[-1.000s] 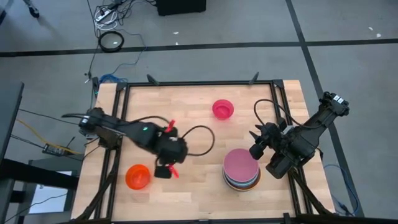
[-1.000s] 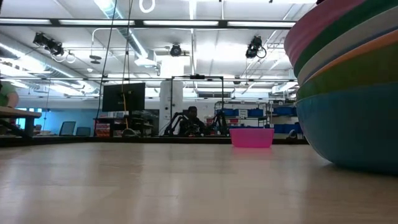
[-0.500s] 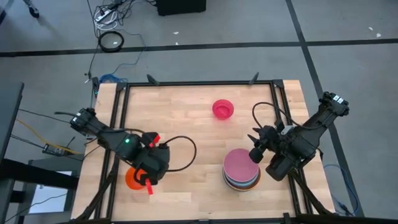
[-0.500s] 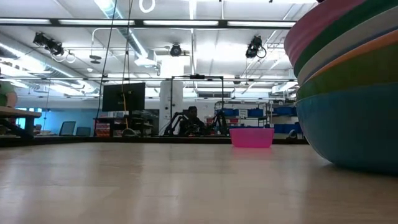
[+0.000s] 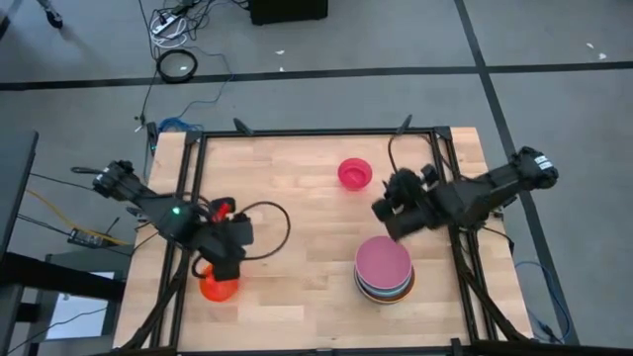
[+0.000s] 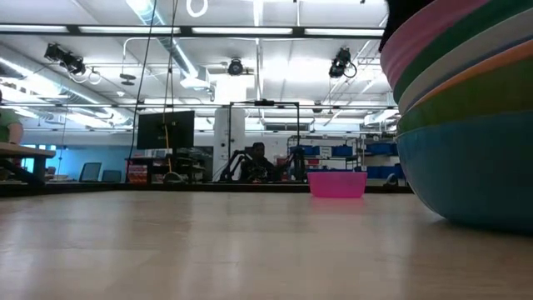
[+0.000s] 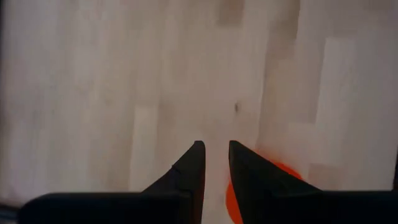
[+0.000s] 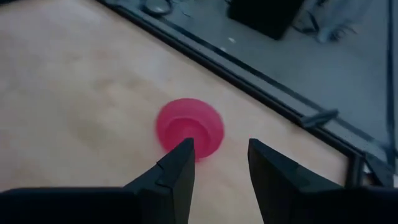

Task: Nest bowls inside each other
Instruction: Stack the light pink bowl on top of the pink bowl

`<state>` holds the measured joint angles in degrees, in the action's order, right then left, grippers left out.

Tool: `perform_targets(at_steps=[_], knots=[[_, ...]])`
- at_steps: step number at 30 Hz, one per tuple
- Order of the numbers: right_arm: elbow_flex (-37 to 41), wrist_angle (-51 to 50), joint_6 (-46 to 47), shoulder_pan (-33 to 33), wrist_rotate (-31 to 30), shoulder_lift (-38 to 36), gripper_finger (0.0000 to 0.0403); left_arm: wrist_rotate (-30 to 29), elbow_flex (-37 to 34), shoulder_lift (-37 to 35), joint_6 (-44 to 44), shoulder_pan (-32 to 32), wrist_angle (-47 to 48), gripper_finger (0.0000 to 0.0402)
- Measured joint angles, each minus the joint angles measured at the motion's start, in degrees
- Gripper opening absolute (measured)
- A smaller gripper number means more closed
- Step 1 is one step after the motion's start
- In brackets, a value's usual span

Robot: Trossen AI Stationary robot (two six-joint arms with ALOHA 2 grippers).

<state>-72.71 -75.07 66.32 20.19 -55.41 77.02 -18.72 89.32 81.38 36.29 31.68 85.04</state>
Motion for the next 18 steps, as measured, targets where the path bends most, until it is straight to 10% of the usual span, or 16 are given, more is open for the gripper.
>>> perform_targets(at_steps=[18], knots=[[0.0,22.6,-31.9,-35.8,28.0,9.4,0.0133,-10.4,-11.4,-12.5,-2.2,0.0,-14.1,0.008]])
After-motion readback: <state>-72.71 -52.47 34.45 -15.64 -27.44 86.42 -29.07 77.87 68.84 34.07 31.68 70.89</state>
